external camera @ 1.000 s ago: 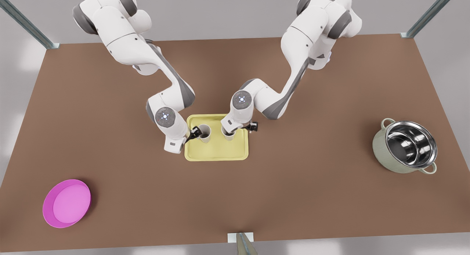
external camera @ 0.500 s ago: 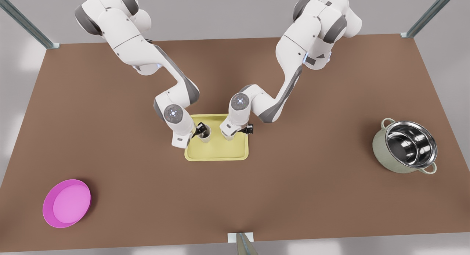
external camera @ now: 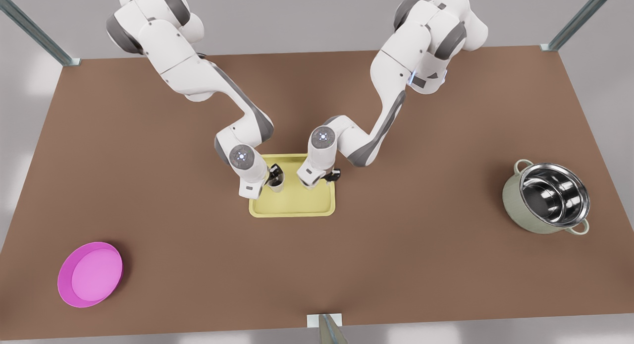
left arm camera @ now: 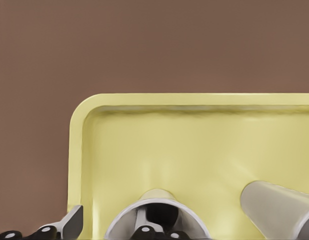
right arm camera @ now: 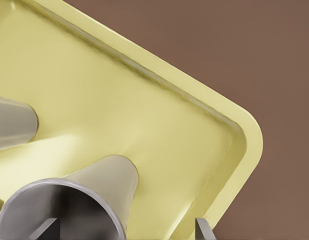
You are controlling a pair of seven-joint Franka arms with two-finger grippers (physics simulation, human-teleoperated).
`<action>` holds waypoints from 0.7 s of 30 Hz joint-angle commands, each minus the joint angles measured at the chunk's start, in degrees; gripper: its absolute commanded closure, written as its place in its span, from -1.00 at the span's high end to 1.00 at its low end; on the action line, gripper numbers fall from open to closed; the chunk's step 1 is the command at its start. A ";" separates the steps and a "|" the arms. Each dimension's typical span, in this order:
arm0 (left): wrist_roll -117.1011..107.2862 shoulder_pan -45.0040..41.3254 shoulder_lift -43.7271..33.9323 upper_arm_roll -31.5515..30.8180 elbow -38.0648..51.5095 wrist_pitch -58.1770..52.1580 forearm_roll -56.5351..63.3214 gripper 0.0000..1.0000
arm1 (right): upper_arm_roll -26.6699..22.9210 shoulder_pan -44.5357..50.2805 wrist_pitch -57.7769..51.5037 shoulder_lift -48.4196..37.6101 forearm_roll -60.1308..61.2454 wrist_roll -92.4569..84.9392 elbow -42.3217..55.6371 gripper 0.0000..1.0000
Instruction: Use the left arm to pick up the white IKEA cup from the tray and place it on the middle-left position; use the right arm to pick up the white IKEA cup from the tray and place it on the middle-right position
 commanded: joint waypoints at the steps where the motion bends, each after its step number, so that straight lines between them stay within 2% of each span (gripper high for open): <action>1: -3.02 0.00 -0.41 0.02 -0.28 -1.78 0.55 0.02 | 0.01 -0.02 0.25 0.52 0.10 -0.36 0.05 1.00; 3: -3.37 0.00 -0.50 0.02 -0.28 -1.87 0.46 -0.17 | 0.01 -0.02 0.95 1.31 0.01 -0.36 0.05 0.92; 5: -4.42 0.00 -0.50 0.02 -0.02 -1.87 0.37 -0.57 | 0.01 -0.02 0.95 1.41 0.01 -0.36 0.05 0.52; 6: -4.95 0.00 -0.50 0.02 0.25 -1.87 0.28 -0.63 | 0.01 -0.02 0.95 1.40 0.01 -0.36 0.05 0.29; 8: -5.22 0.08 -1.11 0.11 0.51 -1.87 -0.16 -0.63 | 0.28 -0.02 0.87 1.40 0.10 -0.36 0.05 -0.02; 9: -5.30 0.26 -1.55 0.11 0.51 -1.87 -0.33 -0.63 | 0.36 0.07 0.78 1.40 0.10 -0.36 0.05 -0.10; 11: -5.74 0.61 -2.69 0.28 0.34 -2.31 -0.33 -0.63 | 0.36 0.07 0.43 1.14 0.10 -0.19 0.14 -0.13; 12: -4.96 1.40 -4.18 0.28 0.42 -5.73 -0.33 -0.63 | 0.63 -0.02 0.34 0.88 0.10 -0.10 0.14 -0.18; 14: -4.17 2.37 -5.59 0.37 -0.19 -8.28 0.02 -0.62 | 0.63 -0.02 0.25 0.53 0.19 -0.01 0.14 -0.43; 15: -1.18 4.30 -7.26 0.28 -0.28 -10.65 -0.07 -0.61 | 0.72 -0.02 0.16 0.53 0.19 -0.10 0.14 -0.57; 16: 2.42 6.76 -9.37 0.37 -1.95 -11.19 -0.07 -0.60 | 0.72 -0.02 0.16 0.44 0.19 -0.10 0.14 -0.63; 19: 18.32 17.04 -12.36 0.37 -3.97 -12.42 -0.15 -0.58 | 0.63 -0.11 -0.19 -0.53 0.27 -0.10 0.14 -0.74; 21: 30.71 24.42 -12.36 0.19 -4.06 -11.54 -3.49 -0.58 | 0.54 -0.81 -4.84 -3.34 0.36 -0.19 0.84 -0.77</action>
